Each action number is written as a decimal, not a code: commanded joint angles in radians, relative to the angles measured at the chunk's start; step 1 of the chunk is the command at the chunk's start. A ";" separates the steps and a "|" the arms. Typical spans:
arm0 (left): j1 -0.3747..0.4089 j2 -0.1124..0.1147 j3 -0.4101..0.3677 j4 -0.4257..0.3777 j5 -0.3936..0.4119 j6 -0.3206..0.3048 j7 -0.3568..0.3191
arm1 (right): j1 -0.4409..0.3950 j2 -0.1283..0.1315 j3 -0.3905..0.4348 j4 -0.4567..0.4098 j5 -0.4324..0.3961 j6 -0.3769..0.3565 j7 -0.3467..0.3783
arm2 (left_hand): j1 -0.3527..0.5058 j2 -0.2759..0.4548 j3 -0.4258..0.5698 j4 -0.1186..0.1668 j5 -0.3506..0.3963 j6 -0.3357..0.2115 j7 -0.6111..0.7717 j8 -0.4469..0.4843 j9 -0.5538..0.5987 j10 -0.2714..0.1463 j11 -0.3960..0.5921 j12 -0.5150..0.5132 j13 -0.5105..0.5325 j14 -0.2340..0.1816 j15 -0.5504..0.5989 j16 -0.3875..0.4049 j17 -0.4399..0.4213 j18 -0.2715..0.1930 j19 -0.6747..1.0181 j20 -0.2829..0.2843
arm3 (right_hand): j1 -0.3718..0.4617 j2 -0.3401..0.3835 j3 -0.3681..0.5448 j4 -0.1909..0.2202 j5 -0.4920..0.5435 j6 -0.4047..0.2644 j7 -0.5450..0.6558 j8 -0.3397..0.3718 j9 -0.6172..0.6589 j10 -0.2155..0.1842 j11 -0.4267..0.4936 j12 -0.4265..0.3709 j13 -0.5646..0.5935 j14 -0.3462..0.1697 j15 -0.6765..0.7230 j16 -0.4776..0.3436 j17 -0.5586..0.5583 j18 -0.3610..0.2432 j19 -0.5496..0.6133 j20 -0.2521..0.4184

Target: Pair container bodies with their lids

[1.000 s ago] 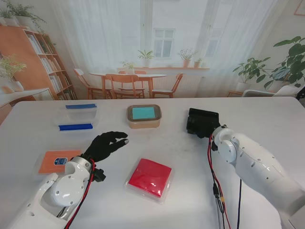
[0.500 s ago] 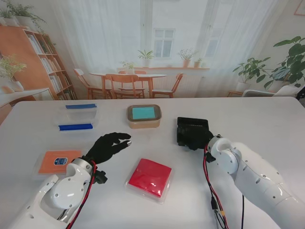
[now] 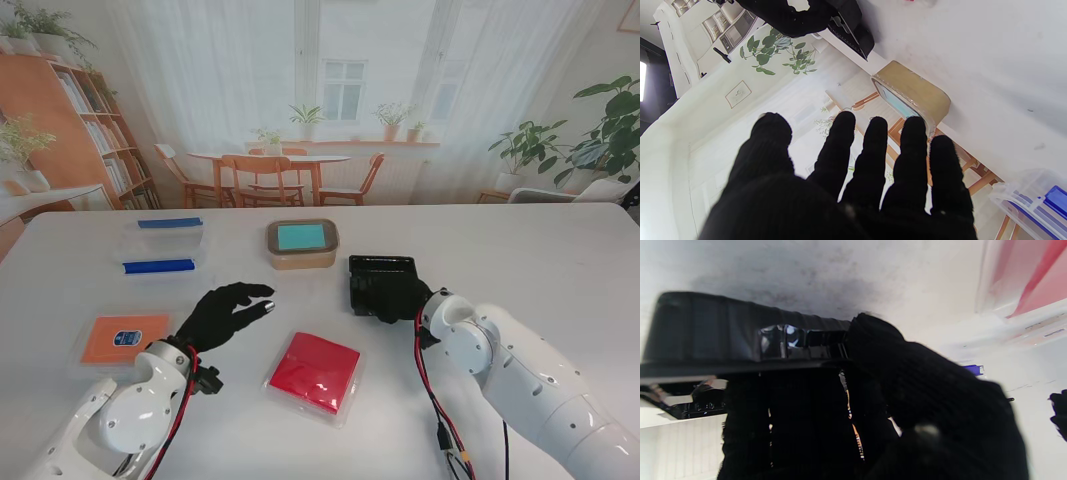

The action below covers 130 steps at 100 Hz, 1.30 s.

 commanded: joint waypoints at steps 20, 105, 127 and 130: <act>0.020 -0.002 -0.005 -0.006 0.005 -0.011 0.008 | 0.026 -0.014 -0.044 -0.003 0.030 -0.005 0.019 | 0.021 -0.001 -0.012 0.010 -0.008 -0.025 -0.007 0.007 -0.005 -0.027 -0.009 -0.010 -0.023 -0.026 -0.025 -0.002 -0.019 -0.033 -0.012 -0.004 | 0.047 -0.024 0.028 -0.026 0.059 -0.012 0.003 0.003 0.035 0.056 -0.007 0.008 0.026 0.003 -0.002 -0.007 0.009 -0.001 0.006 0.004; 0.026 -0.001 -0.008 -0.008 0.009 -0.017 0.009 | 0.027 -0.027 -0.103 -0.051 0.089 0.016 0.043 | 0.020 -0.002 -0.012 0.010 -0.007 -0.023 -0.008 0.008 -0.004 -0.030 -0.010 -0.009 -0.021 -0.025 -0.025 -0.002 -0.014 -0.032 -0.011 0.000 | 0.049 -0.028 0.026 -0.022 0.061 -0.011 -0.001 0.008 0.038 0.056 -0.017 0.020 0.026 0.004 -0.004 -0.010 0.009 -0.001 0.004 0.008; 0.030 -0.001 -0.009 -0.012 0.011 -0.016 0.010 | 0.040 -0.033 -0.133 -0.041 0.108 0.008 0.040 | 0.018 -0.002 -0.013 0.009 -0.007 -0.027 -0.008 0.008 -0.004 -0.033 -0.010 -0.010 -0.022 -0.026 -0.026 -0.003 -0.014 -0.032 -0.011 0.001 | 0.047 -0.027 0.025 -0.022 0.061 -0.012 -0.001 0.008 0.039 0.055 -0.019 0.022 0.026 0.003 -0.003 -0.011 0.009 -0.001 0.004 0.008; 0.030 -0.002 -0.009 -0.012 0.010 -0.016 0.011 | 0.042 -0.034 -0.137 -0.039 0.110 0.007 0.040 | 0.019 -0.002 -0.013 0.009 -0.008 -0.024 -0.009 0.008 -0.004 -0.029 -0.010 -0.010 -0.022 -0.026 -0.026 -0.003 -0.014 -0.032 -0.011 0.001 | 0.047 -0.027 0.025 -0.022 0.061 -0.012 -0.001 0.008 0.038 0.054 -0.019 0.023 0.026 0.003 -0.003 -0.011 0.009 -0.001 0.004 0.008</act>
